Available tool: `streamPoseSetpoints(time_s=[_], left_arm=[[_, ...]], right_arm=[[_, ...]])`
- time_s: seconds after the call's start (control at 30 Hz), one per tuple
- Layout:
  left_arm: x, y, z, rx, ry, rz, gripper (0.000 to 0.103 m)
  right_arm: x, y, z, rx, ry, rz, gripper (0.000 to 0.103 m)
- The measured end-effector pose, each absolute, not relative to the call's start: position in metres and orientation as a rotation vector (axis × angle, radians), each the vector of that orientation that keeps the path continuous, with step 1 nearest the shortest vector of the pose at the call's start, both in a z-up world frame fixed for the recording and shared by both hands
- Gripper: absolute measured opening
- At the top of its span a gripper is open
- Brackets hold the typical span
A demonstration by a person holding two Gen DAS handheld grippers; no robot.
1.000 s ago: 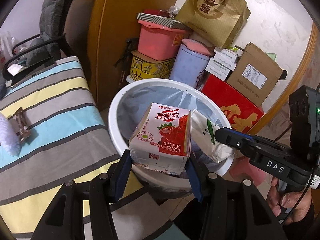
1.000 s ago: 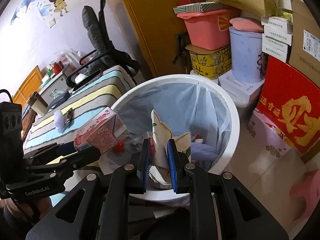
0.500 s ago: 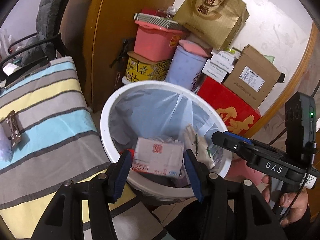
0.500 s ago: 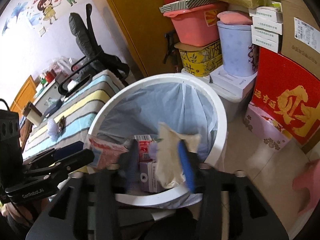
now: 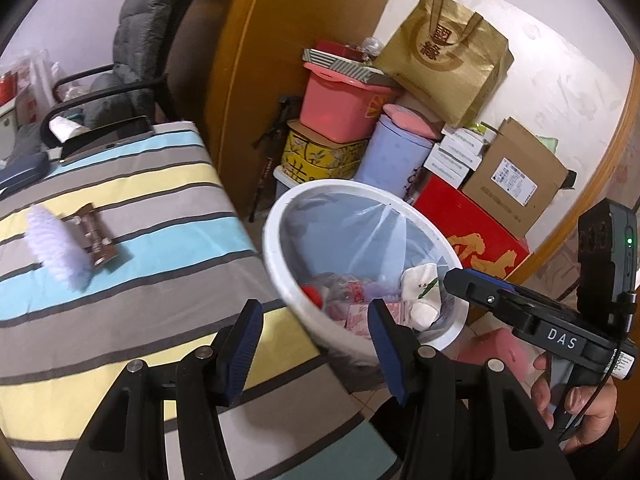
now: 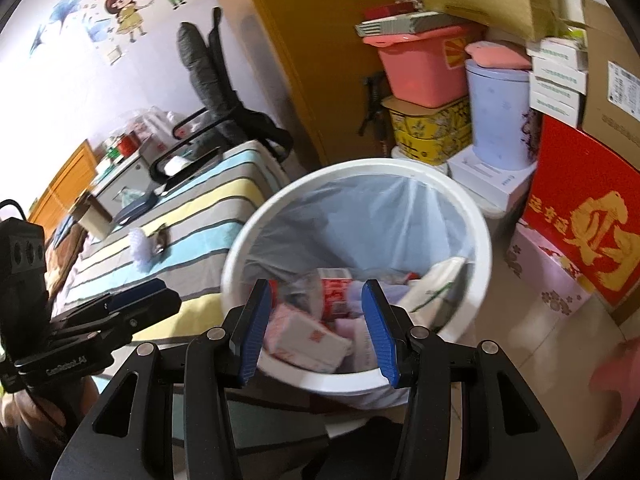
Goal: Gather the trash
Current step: 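Move both tools back over the table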
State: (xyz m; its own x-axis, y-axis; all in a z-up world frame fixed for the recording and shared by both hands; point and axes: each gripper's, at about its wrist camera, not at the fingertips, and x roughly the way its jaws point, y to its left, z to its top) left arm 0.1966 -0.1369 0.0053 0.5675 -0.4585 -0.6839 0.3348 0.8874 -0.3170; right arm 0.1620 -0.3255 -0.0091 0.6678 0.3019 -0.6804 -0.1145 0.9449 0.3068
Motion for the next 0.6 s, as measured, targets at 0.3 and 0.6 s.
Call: streamPoseSetpoints(time_s=[0.3, 0.6], left_arm=[[0.174, -0.101, 0.013, -0.184, 0.825, -0.411, 0.054], [0.153, -0.062, 0.020, -0.215, 0.787, -0.336, 0.054]], right_arm=[[0.148, -0.292, 0.006, 0.188, 0.777, 0.321, 0.049], [0.146, -0.260, 0.011, 0.149, 0.779, 0.381, 0.049]])
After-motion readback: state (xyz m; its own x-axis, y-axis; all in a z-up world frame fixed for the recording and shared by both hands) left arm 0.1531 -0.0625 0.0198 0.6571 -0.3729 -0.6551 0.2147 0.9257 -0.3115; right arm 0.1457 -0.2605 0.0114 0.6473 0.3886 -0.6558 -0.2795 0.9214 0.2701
